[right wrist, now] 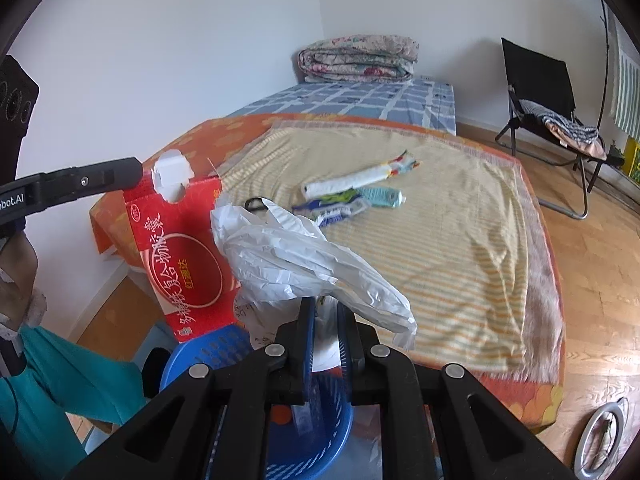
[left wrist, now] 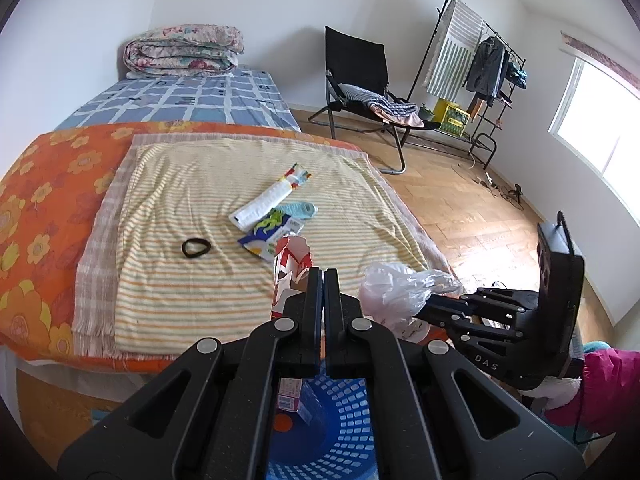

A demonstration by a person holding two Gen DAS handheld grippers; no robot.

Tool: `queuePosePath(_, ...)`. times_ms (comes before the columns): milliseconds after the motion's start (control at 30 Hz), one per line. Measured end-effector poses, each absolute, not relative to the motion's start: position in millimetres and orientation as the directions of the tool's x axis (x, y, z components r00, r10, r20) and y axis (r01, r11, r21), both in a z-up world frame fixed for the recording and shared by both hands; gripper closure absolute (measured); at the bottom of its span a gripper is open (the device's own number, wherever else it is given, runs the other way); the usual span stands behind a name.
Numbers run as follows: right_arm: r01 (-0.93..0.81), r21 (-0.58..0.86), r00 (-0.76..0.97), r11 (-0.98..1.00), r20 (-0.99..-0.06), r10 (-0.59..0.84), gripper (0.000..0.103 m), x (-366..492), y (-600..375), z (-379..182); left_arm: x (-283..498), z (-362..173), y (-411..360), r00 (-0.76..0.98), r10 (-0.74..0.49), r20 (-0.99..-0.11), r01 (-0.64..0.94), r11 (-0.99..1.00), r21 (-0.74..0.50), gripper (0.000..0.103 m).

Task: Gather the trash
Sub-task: 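Carry the red tissue box and white bag down over the blue basket with both tools, then open both tools to drop the tissue box and bag into the basket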

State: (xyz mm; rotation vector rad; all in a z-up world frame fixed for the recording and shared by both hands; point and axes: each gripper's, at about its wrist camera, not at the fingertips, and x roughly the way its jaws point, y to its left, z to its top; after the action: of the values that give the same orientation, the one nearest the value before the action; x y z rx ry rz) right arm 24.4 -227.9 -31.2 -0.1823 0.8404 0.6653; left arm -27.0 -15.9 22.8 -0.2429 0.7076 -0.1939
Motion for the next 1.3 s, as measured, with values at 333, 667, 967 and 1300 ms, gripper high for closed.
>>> queuePosePath(333, -0.631, 0.118, 0.409, 0.767, -0.789, 0.458, 0.094, 3, -223, -63, -44, 3, -18, 0.714, -0.266, -0.648, 0.084, 0.951, -0.298, 0.103)
queuePosePath(667, -0.657, 0.117, 0.338, 0.745, -0.837, 0.43, 0.094, -19, -209, -96, -53, -37, -30, 0.631, -0.274, -0.725, 0.083, 0.954, -0.289, 0.103)
queuePosePath(967, -0.65, 0.137, 0.269, 0.747, -0.878, 0.395, 0.092, -26, -209, -121, -55, -74, -34, 0.547, -0.251, -0.798, 0.057, 0.963, -0.264, 0.103)
queuePosePath(1300, -0.633, 0.157, 0.224, 0.758, -0.901, 0.373, 0.076, -25, -209, -135, -53, -92, -34, 0.505, -0.211, -0.837, 0.025, 0.973, -0.23, 0.103)
